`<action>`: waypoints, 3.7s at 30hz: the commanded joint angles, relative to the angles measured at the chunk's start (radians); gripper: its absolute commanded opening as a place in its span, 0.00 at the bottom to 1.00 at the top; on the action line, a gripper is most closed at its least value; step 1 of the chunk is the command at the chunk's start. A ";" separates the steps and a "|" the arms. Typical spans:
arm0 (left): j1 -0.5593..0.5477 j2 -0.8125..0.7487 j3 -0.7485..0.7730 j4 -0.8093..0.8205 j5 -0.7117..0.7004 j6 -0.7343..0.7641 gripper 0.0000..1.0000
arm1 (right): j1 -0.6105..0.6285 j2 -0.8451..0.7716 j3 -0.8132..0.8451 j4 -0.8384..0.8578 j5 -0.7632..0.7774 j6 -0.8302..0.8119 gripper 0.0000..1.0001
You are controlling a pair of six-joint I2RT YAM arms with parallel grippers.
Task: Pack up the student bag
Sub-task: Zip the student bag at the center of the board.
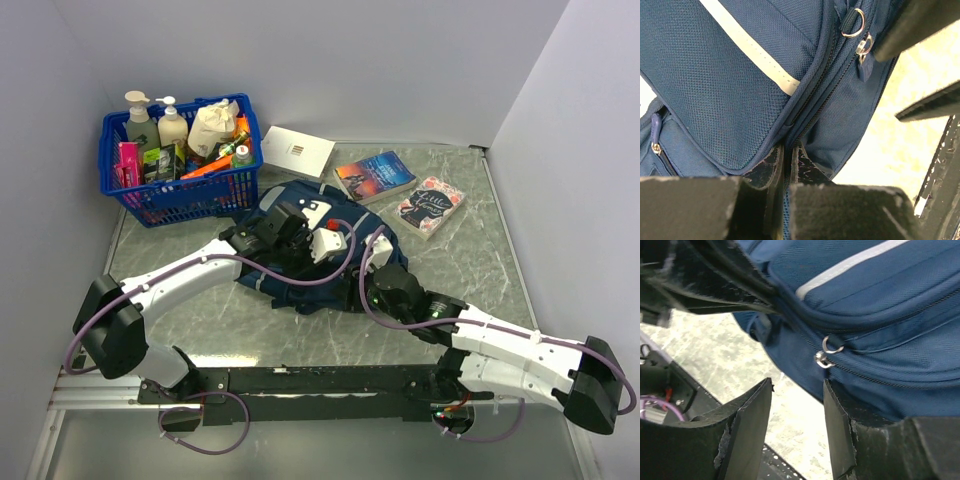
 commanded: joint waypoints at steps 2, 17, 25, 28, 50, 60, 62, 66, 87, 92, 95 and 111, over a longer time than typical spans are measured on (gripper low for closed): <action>-0.004 -0.028 0.061 0.021 0.032 -0.048 0.01 | 0.004 0.017 0.022 0.004 0.064 -0.008 0.54; -0.041 -0.028 0.097 -0.022 0.053 -0.062 0.01 | 0.004 0.140 0.069 0.045 0.186 -0.074 0.53; -0.045 -0.027 0.078 -0.025 0.058 -0.057 0.01 | 0.005 0.108 0.051 0.079 0.263 -0.091 0.52; -0.049 -0.024 0.074 -0.028 0.063 -0.057 0.01 | 0.004 0.100 0.051 0.103 0.286 -0.102 0.52; -0.067 -0.017 0.035 -0.028 0.032 -0.042 0.01 | 0.004 -0.021 0.027 0.021 0.315 -0.123 0.00; -0.065 -0.045 -0.044 -0.025 -0.022 -0.002 0.01 | -0.053 -0.159 -0.010 -0.166 0.237 -0.070 0.00; -0.065 -0.056 -0.062 -0.023 -0.037 0.004 0.01 | -0.079 -0.168 -0.007 -0.187 0.205 -0.073 0.00; -0.065 -0.076 -0.088 -0.022 -0.060 0.015 0.01 | -0.113 -0.194 0.008 -0.243 0.186 -0.070 0.00; 0.060 -0.460 -0.457 -0.210 -0.094 0.388 0.01 | -0.292 -0.178 0.036 -0.184 -0.090 -0.209 0.00; 0.060 -0.606 -0.531 -0.194 -0.106 0.484 0.08 | -0.294 -0.190 0.027 -0.177 -0.168 -0.212 0.00; 0.059 -0.642 -0.518 -0.187 -0.082 0.466 0.36 | -0.294 -0.193 -0.002 -0.142 -0.258 -0.205 0.00; -0.025 -0.251 -0.088 0.056 0.152 -0.312 0.92 | -0.286 -0.222 -0.090 -0.061 -0.541 -0.159 0.00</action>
